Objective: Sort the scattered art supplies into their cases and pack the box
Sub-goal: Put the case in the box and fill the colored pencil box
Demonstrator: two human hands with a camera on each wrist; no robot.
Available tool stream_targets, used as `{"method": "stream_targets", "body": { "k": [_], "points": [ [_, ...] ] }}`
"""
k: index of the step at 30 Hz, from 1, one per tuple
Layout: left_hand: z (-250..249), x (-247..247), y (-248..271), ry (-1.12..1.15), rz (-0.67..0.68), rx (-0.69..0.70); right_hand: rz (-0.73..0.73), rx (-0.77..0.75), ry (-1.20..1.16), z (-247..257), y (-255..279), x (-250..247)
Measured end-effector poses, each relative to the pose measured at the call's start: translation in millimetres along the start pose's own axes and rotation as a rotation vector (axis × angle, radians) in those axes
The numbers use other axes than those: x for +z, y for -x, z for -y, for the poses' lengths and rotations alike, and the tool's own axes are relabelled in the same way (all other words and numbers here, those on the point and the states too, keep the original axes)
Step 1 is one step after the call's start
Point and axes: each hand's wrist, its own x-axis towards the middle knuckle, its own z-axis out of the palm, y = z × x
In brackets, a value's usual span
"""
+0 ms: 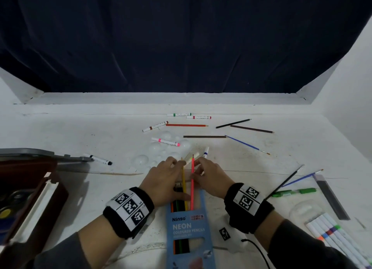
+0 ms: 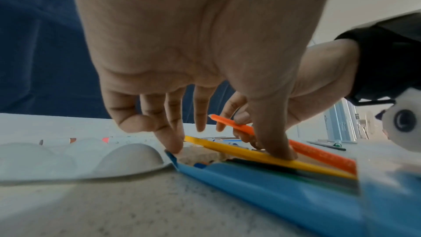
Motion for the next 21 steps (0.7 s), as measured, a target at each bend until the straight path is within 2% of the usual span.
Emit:
{"method": "stream_targets", "body": {
  "k": [3,8,10,12,14,16,21],
  "points": [
    [1.7,-0.4,7.1,-0.062,0.064,0.060,0.042,0.013,-0.030,0.3,-1.3,2.9],
    [1.6,4.8,21.1,-0.086,0.174,0.196,-0.004,0.009,-0.004,-1.9,-2.2,6.5],
    [1.5,7.4,26.1,-0.012,0.196,0.302,-0.029,-0.018,-0.005,-2.5,0.5,6.4],
    [5.1,9.2,31.9,0.169,0.138,0.390,-0.035,-0.048,-0.012,-3.0,4.2,6.1],
    [9.0,6.3,40.7,0.298,0.056,0.372,-0.027,-0.081,0.015,-3.3,8.2,6.9],
    [11.9,1.5,47.5,0.304,0.009,0.367,-0.021,-0.134,0.127,-0.8,13.5,7.9],
    [16.9,-0.8,54.6,0.084,0.164,0.303,0.057,-0.228,0.470,13.4,27.3,9.0]
  ]
}}
